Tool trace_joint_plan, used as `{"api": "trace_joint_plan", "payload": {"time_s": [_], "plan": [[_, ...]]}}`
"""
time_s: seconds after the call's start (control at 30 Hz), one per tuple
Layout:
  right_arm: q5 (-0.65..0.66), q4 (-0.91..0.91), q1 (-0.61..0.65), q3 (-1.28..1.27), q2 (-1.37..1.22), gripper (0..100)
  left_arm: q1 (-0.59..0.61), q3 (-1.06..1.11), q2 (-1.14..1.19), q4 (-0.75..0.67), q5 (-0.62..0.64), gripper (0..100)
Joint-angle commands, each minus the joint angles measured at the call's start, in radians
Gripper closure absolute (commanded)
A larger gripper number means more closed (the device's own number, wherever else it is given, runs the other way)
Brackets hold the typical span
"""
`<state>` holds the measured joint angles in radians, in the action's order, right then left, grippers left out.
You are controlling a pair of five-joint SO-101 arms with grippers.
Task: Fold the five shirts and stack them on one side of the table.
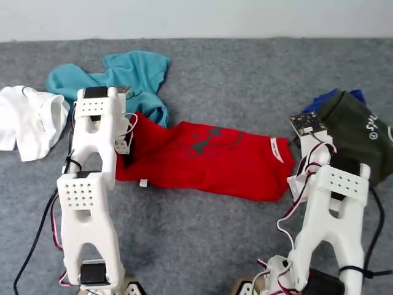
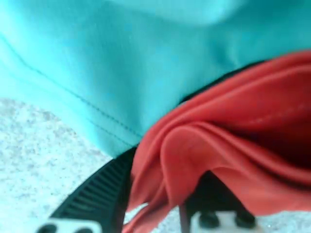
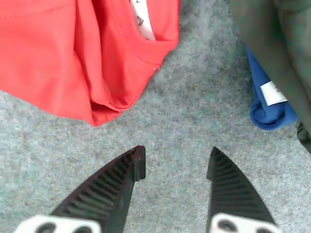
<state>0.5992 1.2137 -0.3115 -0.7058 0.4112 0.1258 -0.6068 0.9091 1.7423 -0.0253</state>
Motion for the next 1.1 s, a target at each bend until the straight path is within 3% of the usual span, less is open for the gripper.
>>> {"api": "trace_joint_plan", "payload": {"time_s": [0.0,0.13,0.3,0.6,1.07], "plan": [[-0.003,0.018,-0.002,0.043,0.045,75.0,0.005,-0.015,0.009,0.012,0.002,88],[-0.003,0.038,-0.004,0.043,0.045,72.3,-0.009,-0.016,0.009,0.014,-0.147,88],[-0.003,0.039,-0.004,0.043,0.045,72.4,-0.008,-0.061,0.011,0.011,-0.222,88],[-0.003,0.039,-0.002,0.043,0.045,72.4,0.066,-0.251,0.017,0.003,0.021,88],[-0.005,0.041,-0.002,0.043,0.045,72.4,0.068,-0.252,0.017,0.014,0.025,87]]}}
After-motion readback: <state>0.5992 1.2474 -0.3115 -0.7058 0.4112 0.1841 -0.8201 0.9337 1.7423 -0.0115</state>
